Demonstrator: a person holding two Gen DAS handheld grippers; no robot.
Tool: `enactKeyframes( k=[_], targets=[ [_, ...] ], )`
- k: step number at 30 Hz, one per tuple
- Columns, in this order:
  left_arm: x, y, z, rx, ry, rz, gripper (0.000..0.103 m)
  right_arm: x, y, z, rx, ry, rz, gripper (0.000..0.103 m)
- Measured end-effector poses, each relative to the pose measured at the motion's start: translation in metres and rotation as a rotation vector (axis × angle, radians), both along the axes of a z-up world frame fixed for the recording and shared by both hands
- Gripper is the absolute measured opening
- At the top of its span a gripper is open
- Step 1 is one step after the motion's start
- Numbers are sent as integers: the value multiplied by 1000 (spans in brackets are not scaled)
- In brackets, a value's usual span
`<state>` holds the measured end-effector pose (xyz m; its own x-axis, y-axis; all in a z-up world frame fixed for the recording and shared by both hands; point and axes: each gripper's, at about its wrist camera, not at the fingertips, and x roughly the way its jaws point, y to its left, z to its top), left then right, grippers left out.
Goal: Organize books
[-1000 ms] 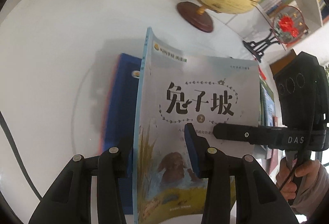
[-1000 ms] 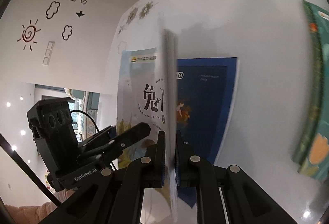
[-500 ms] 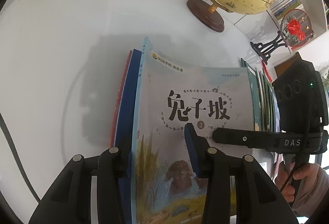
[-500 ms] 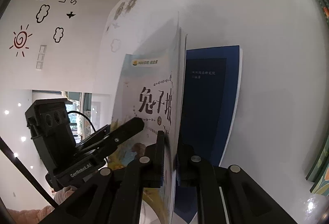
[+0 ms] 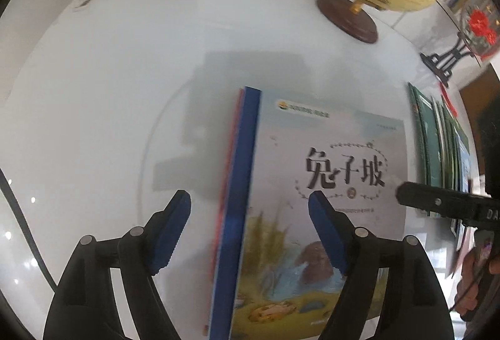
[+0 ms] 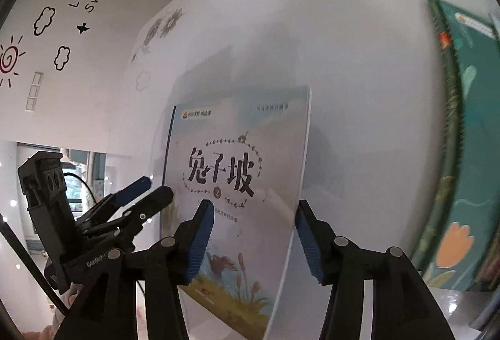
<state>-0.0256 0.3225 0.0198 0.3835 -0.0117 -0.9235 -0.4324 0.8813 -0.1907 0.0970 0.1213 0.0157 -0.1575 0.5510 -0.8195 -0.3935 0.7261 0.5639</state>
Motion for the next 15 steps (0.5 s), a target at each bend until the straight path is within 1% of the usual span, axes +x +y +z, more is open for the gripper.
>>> enactKeyframes(
  k=[5,10,15],
  targets=[
    [-4,4,10,17,-4,23,76,-3,-8,11,-7,-51,-7,54],
    [-3,-12,19,37,-6,4,76,-1,-22,21,-24,-101,-46,55],
    [2,-38,31,23,-15,-4,76,1,-48,25,-8,-80,-93,55]
  ],
)
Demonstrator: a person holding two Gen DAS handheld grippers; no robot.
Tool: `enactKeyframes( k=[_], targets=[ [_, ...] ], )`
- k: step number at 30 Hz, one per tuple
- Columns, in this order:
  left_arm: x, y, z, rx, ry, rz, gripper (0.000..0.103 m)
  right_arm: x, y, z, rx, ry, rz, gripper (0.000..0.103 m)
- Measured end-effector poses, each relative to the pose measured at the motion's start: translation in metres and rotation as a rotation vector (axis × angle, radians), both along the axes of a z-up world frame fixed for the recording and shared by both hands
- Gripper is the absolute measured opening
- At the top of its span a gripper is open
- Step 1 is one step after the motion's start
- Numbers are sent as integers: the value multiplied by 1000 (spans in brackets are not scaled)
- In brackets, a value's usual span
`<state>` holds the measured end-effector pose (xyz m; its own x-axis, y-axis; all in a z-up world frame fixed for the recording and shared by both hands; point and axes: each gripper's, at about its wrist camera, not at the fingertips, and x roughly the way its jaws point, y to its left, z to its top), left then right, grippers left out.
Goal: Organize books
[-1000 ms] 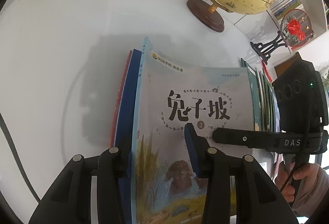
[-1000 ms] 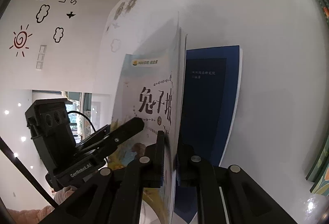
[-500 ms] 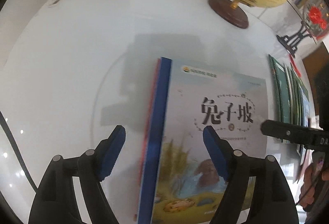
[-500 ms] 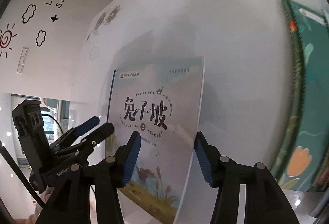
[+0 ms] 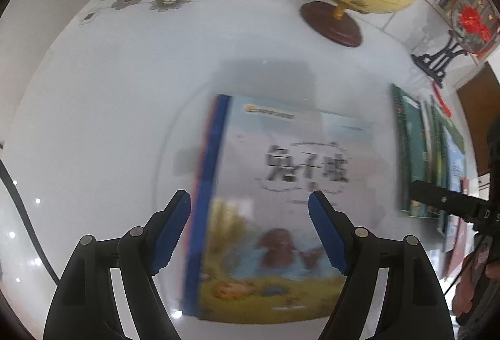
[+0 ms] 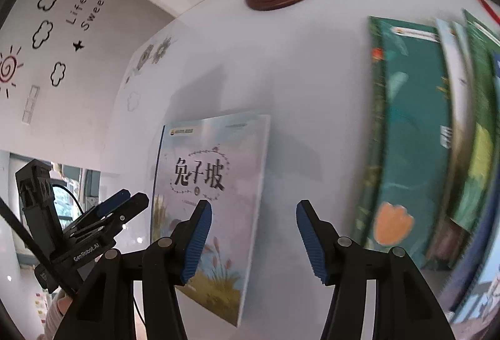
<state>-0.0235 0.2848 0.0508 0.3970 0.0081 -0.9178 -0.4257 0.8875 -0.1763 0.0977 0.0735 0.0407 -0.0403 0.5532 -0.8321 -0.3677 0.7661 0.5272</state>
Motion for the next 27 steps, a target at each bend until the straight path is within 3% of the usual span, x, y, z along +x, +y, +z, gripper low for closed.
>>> enactKeyframes(
  k=[10,27],
  targets=[
    [24,-101,19,-38,-27,-94,76,-7,-81,21,63,-7,-56,55],
    [66,-311,15,-179,-2,-360,76,17,-320,22,39,-5,-306,55]
  ],
)
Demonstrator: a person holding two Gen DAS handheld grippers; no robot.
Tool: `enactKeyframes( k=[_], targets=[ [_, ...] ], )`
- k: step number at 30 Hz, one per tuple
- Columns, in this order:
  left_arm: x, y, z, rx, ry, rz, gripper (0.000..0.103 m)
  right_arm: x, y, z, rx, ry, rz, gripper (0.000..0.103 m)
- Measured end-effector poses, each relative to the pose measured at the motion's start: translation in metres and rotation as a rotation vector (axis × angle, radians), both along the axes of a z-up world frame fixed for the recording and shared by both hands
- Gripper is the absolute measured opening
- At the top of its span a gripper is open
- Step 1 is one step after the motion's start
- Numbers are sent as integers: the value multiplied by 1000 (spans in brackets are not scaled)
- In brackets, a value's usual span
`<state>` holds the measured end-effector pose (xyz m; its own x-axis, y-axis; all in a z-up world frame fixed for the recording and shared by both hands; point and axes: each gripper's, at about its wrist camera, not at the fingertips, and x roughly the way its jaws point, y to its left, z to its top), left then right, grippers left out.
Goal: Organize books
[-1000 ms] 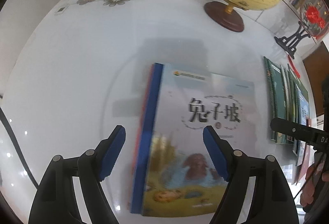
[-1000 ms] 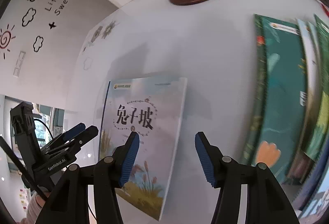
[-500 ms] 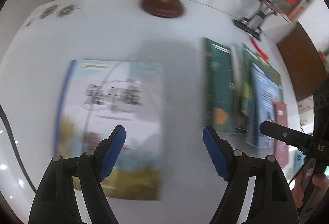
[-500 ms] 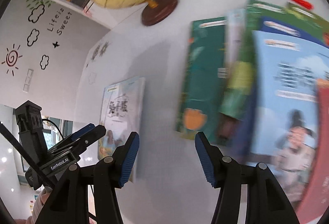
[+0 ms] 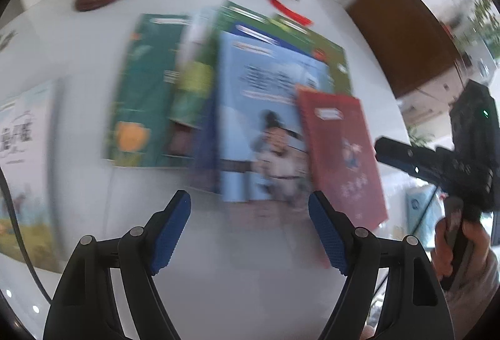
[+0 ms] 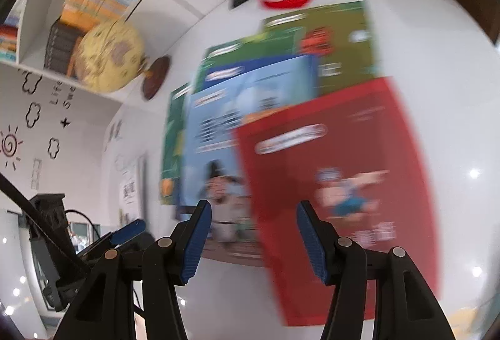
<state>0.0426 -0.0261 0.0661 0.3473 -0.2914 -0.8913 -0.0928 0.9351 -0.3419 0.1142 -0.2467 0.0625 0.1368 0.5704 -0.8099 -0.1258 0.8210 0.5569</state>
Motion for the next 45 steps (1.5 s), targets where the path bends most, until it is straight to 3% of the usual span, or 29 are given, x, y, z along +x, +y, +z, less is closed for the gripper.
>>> enactKeyframes(
  k=[8,18,23,31,34,36,38,40,45],
  targets=[
    [11,-68,-6,-28,23,-96,76,21,-98,-31,-6,59,-89,55],
    [22,-110,-24,-20,92,-138,76,33,-132,-67,157,167,-72,55],
    [27,-117,-32,-36,119,-138,76,38,-137,-75,218,191,-76,55],
    [30,-125,-40,-39,144,-137,76,45,-131,-82,299,213,15,59],
    [31,-126,-40,-38,142,-135,82,47,-128,-83,309,219,62,60],
    [31,-125,-37,11,135,-123,94,49,-122,-82,300,234,110,63],
    [30,-124,-36,87,115,-100,97,46,-109,-85,310,278,185,63],
    [29,-112,-34,122,102,-81,97,39,-96,-88,368,319,254,68],
    [26,-95,-31,64,94,-41,97,24,-90,-79,545,284,265,71]
  ],
)
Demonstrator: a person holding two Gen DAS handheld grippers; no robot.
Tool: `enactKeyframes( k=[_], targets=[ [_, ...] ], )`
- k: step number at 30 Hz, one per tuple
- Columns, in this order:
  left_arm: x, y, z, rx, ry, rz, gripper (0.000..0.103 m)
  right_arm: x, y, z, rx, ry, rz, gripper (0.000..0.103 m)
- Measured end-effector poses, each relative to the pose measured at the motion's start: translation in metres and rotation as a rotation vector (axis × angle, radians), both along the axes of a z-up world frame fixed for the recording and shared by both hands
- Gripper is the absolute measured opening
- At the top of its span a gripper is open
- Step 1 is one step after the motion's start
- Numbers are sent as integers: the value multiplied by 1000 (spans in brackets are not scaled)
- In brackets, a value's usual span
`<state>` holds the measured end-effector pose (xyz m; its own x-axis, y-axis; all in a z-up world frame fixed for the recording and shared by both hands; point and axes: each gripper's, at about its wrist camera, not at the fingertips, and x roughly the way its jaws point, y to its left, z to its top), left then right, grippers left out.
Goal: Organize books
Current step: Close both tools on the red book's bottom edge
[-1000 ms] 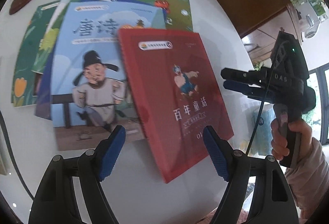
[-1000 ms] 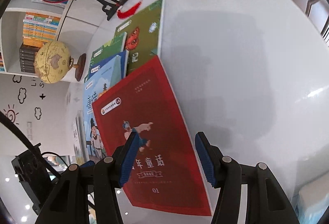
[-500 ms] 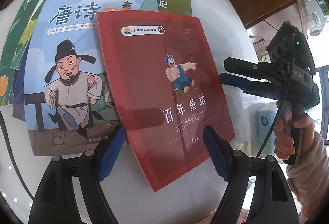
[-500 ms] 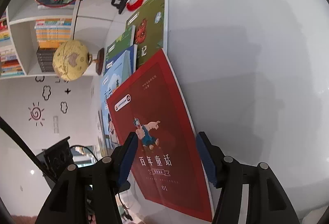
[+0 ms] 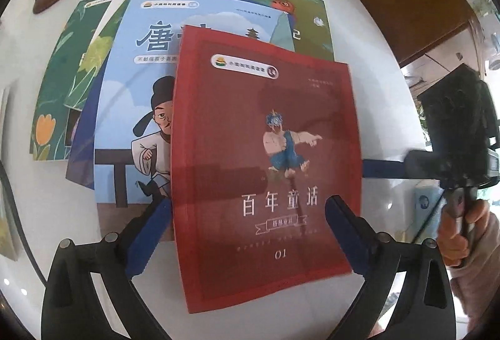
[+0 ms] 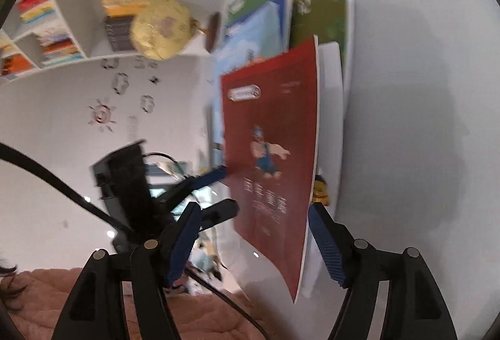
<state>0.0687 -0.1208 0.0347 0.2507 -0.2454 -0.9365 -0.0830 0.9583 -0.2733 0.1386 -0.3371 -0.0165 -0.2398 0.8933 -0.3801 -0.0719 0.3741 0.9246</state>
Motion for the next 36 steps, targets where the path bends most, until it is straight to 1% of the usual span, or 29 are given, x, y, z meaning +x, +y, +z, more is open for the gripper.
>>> enactKeyframes(
  k=[3,4,5,6,7,8,9,10,11,12,13,14,15,16,17,18,19,20,22,23,24,27,28,29,31,32,36],
  targets=[
    [-3,-9,1,41,-14,-40,97,0,1,-6,-22,-7,-55,73],
    [-4,-10,3,39,-24,-43,97,0,2,-8,-21,-9,-60,78],
    [-5,-8,5,19,-37,-36,97,-1,4,-7,-10,-11,-62,82],
    [-5,-5,7,-8,-46,-29,97,-2,5,-6,8,-17,-59,82],
    [-5,-3,10,-61,-61,-25,96,-3,6,0,65,-16,-46,82],
    [-6,-3,14,-141,-81,-35,80,-2,10,3,111,-6,-30,81],
    [-5,-7,16,-222,-84,-57,75,-4,17,7,134,-6,-2,80],
    [-3,-18,17,-217,-74,-95,75,-6,26,10,112,-25,30,78],
    [-2,-28,18,-171,-73,-133,75,-9,40,11,61,-45,62,75],
    [-2,-39,17,-94,-79,-180,71,-10,50,10,21,-57,72,75],
    [-3,-47,13,-21,-73,-218,71,-10,58,8,-20,-68,63,72],
    [-3,-49,9,12,-59,-232,71,-9,62,6,-58,-77,37,64],
    [-3,-47,5,36,-40,-228,71,-7,63,4,-99,-78,-1,61],
    [-4,-40,3,32,-34,-204,71,-5,61,1,-159,-74,-44,53],
    [-4,-31,4,16,-37,-171,71,-5,58,-2,-180,-52,-82,51],
    [-4,-18,6,1,-42,-122,71,-5,54,-1,-178,-43,-109,51],
    [-3,-8,6,-10,-43,-74,71,-6,49,1,-202,-58,-130,52],
    [-2,5,5,-30,-39,-35,73,-6,46,3,-229,-74,-136,52],
    [2,21,-3,-80,-7,24,73,-6,41,3,-252,-78,-142,52],
    [4,24,-5,-99,-2,33,73,-7,39,2,-255,-73,-148,51],
    [5,24,-5,-99,3,30,73,-6,39,1,-260,-69,-151,51],
    [3,15,-1,-28,-6,-25,73,-4,40,2,-276,-48,-173,51],
    [2,16,-2,-38,0,-34,73,-5,40,2,-279,-42,-183,51],
    [3,14,-5,-66,5,-38,73,-5,39,2,-282,-41,-187,51],
    [5,15,-8,-149,18,-38,73,-6,36,1,-283,-42,-191,51],
    [5,18,-9,-172,21,-29,73,-6,35,1,-280,-38,-195,51],
    [1,34,-13,-310,38,18,73,-6,30,-1,-272,-21,-218,51]
  ],
)
